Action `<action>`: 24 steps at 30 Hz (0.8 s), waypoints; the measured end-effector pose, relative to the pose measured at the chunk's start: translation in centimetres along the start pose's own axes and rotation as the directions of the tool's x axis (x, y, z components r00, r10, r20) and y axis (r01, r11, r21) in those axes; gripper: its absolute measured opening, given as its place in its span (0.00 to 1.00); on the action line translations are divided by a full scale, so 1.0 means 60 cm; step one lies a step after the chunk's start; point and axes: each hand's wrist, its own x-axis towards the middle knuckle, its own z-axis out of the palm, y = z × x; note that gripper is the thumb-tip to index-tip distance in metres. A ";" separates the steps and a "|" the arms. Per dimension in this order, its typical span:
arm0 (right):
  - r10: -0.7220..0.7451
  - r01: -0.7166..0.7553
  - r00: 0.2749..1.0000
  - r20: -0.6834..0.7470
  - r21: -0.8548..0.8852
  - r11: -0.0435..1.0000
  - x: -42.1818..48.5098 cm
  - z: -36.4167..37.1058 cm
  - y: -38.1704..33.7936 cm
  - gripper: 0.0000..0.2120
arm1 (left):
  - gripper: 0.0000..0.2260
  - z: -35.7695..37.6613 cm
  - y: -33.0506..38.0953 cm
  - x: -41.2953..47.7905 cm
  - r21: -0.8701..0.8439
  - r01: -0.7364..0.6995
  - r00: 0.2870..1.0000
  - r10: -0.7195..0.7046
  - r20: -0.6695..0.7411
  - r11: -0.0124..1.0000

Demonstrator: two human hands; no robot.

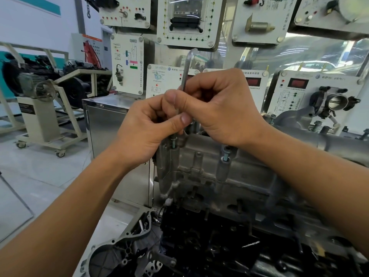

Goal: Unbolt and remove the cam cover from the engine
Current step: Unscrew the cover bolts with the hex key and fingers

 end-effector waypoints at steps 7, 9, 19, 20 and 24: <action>0.016 -0.021 0.994 0.104 0.046 0.999 0.000 0.000 0.000 0.13 | 0.10 -0.015 -0.001 -0.003 -0.123 0.099 0.993 -0.090 0.074 0.987; 0.030 -0.034 0.992 0.126 0.030 0.999 -0.001 0.000 0.001 0.14 | 0.08 -0.020 -0.002 -0.003 -0.141 0.112 0.991 -0.101 0.085 0.984; 0.023 -0.022 0.997 0.077 -0.023 1.000 0.000 0.002 0.000 0.10 | 0.14 -0.014 -0.006 -0.005 -0.114 0.096 0.995 -0.093 0.027 0.989; 0.018 -0.018 0.998 0.052 -0.013 1.000 0.000 0.002 -0.001 0.09 | 0.14 -0.013 -0.006 -0.004 -0.103 0.090 0.996 -0.088 0.026 0.991; 0.006 -0.006 1.000 -0.019 0.005 1.000 -0.001 0.001 0.000 0.10 | 0.19 -0.009 0.000 -0.003 -0.044 0.063 0.998 -0.062 0.016 0.997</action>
